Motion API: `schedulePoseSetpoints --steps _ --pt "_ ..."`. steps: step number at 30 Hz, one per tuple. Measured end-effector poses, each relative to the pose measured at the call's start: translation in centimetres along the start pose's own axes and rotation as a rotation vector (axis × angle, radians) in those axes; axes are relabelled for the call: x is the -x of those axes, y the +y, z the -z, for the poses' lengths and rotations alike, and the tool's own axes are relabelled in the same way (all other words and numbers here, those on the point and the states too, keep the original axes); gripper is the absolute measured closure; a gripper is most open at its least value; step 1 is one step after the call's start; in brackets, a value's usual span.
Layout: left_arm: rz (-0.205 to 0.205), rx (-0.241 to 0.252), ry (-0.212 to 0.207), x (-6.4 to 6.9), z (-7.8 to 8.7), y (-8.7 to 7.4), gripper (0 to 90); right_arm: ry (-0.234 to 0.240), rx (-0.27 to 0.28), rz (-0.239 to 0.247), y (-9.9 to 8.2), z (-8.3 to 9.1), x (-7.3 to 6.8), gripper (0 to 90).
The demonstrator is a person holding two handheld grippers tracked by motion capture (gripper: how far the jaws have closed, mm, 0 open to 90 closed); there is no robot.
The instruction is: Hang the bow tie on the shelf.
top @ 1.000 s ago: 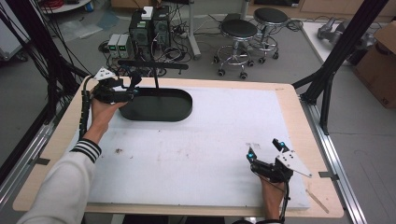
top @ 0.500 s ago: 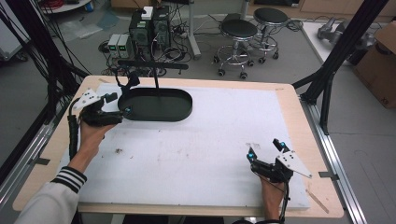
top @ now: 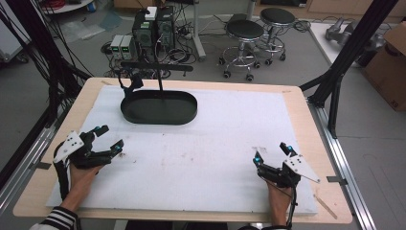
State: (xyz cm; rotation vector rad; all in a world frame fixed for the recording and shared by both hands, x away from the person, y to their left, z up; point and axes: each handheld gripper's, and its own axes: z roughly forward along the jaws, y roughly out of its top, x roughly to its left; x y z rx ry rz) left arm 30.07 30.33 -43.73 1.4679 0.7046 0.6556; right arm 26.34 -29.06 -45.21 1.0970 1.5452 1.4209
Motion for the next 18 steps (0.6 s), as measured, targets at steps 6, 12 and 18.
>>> schedulePoseSetpoints --steps 6,12,18 --pt "-0.015 -0.008 -0.005 0.4 0.4 -1.5 15.3 -0.004 0.005 0.002 0.0 0.0 0.1 2.4" --pt "-0.001 0.018 -0.002 0.5 0.6 -1.6 15.4 -0.003 0.004 0.005 0.0 0.0 0.1 2.4" --pt "-0.001 0.024 0.005 0.5 0.6 -1.7 15.5 -0.005 0.008 0.001 0.0 0.0 0.1 2.4"
